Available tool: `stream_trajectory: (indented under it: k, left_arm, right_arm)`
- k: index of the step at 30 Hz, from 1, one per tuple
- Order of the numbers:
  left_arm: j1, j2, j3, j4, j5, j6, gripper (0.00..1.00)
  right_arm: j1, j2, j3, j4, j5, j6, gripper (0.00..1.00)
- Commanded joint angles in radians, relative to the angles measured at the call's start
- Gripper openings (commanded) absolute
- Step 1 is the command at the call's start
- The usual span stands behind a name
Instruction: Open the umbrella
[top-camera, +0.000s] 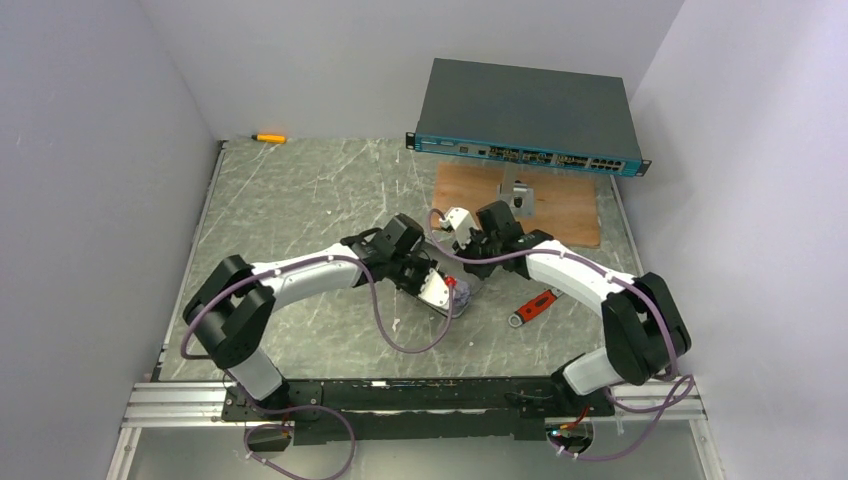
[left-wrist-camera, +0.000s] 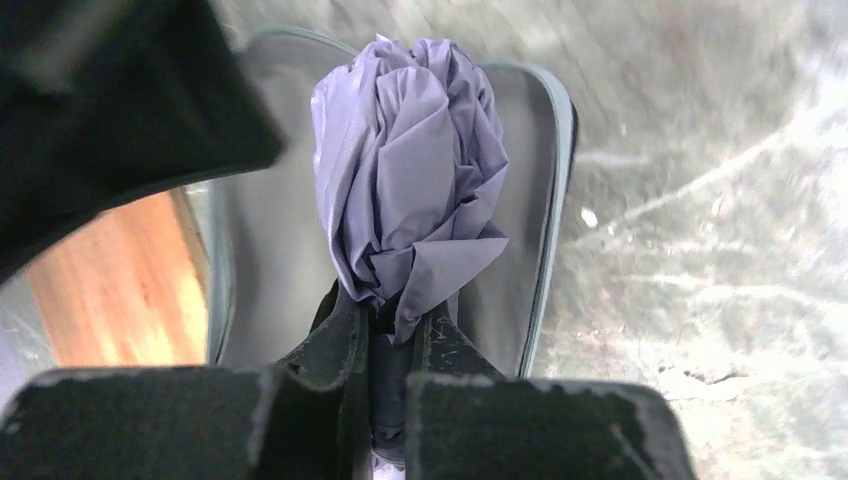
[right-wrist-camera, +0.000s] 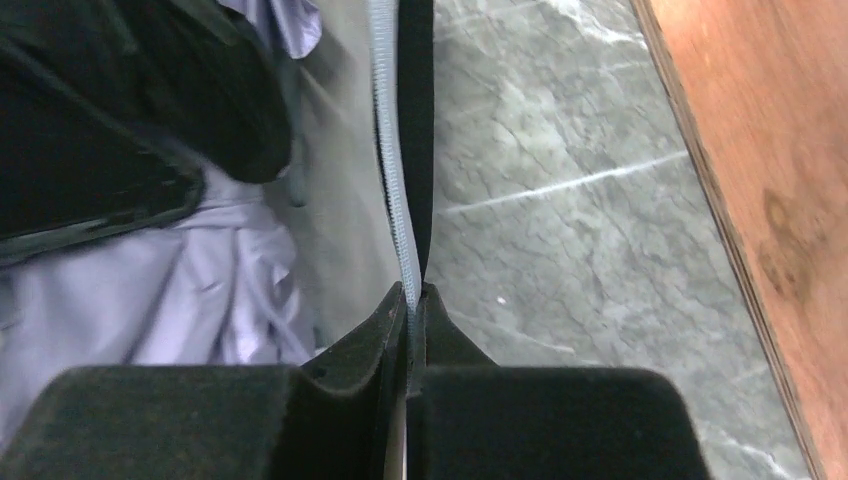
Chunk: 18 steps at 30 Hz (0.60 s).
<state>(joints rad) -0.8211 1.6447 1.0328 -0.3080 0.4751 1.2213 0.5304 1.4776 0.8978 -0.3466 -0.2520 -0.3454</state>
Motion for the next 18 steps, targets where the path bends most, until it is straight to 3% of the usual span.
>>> stream_trajectory:
  k: [1,4,18]
  left_arm:
    - [0.000,-0.161,0.064,0.111,0.135,-0.253,0.00]
    - [0.001,-0.231,0.039,0.140,0.133,-0.327,0.00]
    - [0.128,-0.438,-0.171,0.044,0.089,-0.284,0.00]
  right_arm:
    - [-0.011,-0.069,-0.055,0.041,0.118,-0.058,0.00]
    - [-0.032,-0.101,-0.094,0.058,0.174,-0.092,0.00]
    - [-0.228,-0.347,-0.362,0.139,0.387,-0.363,0.00]
